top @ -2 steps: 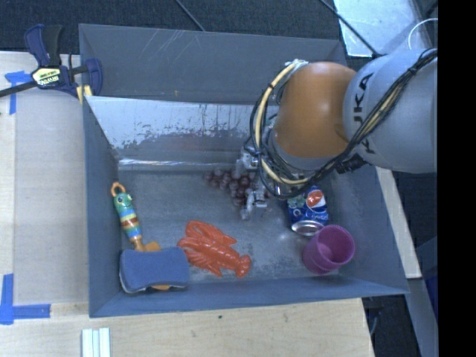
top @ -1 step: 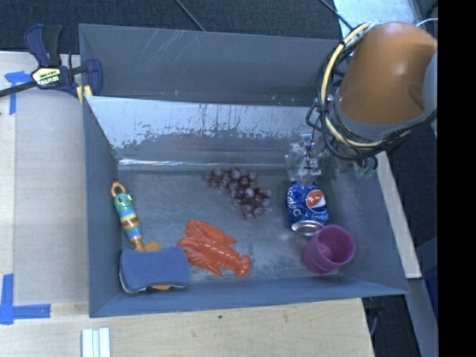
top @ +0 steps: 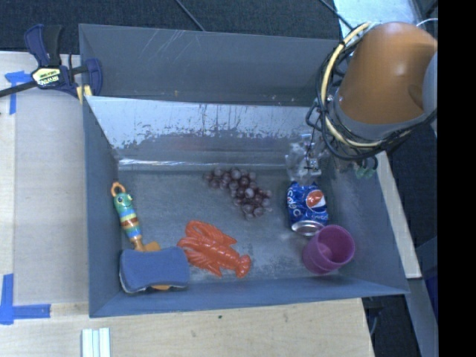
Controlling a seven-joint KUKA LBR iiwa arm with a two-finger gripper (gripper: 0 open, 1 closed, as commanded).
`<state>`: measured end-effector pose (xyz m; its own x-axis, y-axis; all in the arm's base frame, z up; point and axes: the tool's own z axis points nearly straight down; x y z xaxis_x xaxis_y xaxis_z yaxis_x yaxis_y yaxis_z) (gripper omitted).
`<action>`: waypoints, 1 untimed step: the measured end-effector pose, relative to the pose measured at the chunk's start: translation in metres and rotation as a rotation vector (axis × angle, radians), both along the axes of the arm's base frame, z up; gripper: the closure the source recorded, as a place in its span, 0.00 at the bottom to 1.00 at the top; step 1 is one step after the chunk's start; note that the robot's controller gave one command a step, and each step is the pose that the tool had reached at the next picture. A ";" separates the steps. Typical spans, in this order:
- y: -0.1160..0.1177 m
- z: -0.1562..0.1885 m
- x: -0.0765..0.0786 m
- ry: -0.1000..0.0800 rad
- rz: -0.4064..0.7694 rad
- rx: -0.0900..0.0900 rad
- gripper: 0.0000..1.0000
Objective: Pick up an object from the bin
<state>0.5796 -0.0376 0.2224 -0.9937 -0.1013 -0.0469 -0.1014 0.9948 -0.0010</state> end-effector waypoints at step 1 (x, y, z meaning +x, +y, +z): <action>0.005 -0.063 0.009 0.001 0.092 -0.004 1.00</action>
Offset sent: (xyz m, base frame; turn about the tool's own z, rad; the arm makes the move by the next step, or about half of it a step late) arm -0.0054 0.0157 -0.0670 -0.1214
